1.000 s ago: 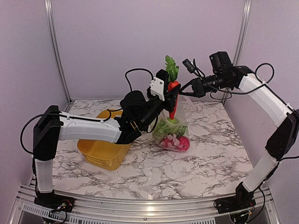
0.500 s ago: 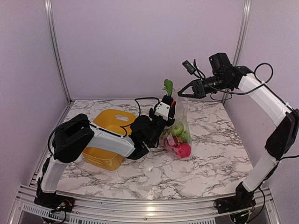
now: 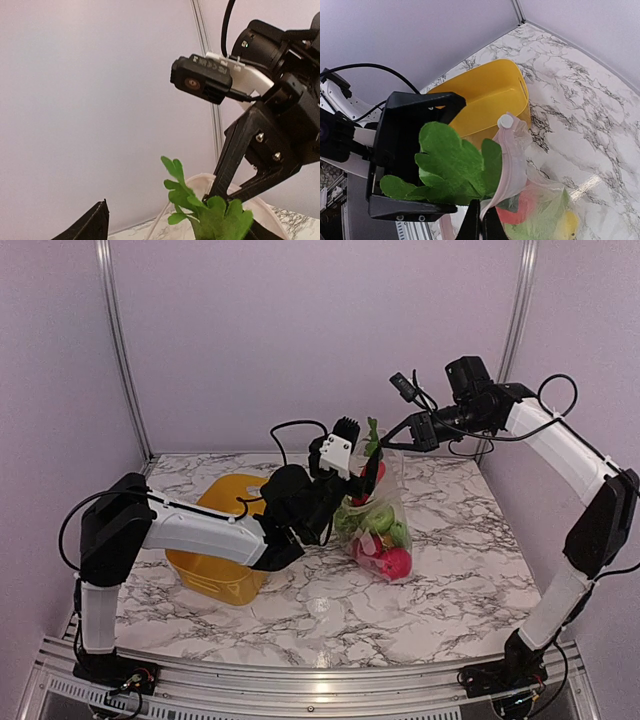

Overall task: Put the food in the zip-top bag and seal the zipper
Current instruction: Place the fake vegetable in the zipper food storage bag.

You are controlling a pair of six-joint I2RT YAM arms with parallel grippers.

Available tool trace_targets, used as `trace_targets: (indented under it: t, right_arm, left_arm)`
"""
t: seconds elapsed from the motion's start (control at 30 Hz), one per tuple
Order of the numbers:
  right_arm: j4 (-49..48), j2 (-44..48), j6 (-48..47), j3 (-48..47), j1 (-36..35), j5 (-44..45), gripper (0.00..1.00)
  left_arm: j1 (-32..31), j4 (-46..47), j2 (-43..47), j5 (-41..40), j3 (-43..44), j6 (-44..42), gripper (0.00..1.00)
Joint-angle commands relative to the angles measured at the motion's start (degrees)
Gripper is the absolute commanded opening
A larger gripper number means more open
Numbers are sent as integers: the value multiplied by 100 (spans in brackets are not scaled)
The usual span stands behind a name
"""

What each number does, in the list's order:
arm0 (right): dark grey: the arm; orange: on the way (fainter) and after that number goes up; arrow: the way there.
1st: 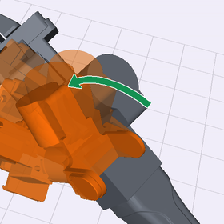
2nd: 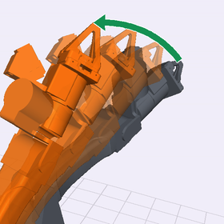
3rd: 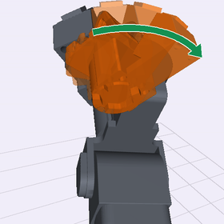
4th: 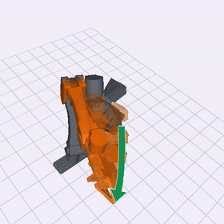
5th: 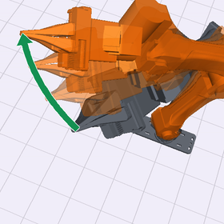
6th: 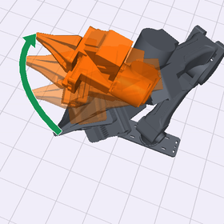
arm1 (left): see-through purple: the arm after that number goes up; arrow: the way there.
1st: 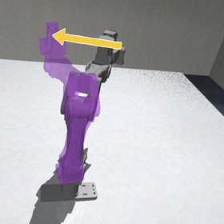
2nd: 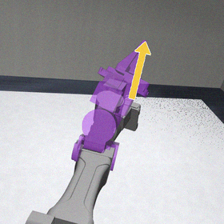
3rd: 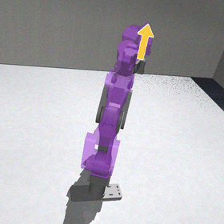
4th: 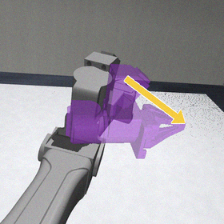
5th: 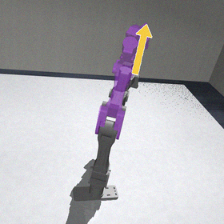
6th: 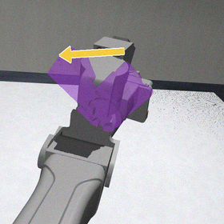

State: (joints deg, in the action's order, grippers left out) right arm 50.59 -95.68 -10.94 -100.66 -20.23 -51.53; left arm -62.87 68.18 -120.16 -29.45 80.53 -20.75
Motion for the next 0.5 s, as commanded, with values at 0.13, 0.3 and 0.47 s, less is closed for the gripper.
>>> trace_targets:
  t: [0.13,0.3,0.47]
  right_arm:
    - [-222,-83,-5,-182,72,-82,0]
    - [-225,-70,-21,-182,72,-53,0]
    - [-205,-74,-99,-119,72,-34,0]
  left_arm:
    - [-85,-1926,1569,520,-313,978,84]
    - [-85,-4433,1919,-125,302,2098,75]
    - [-76,-6382,1885,-93,867,3150,64]
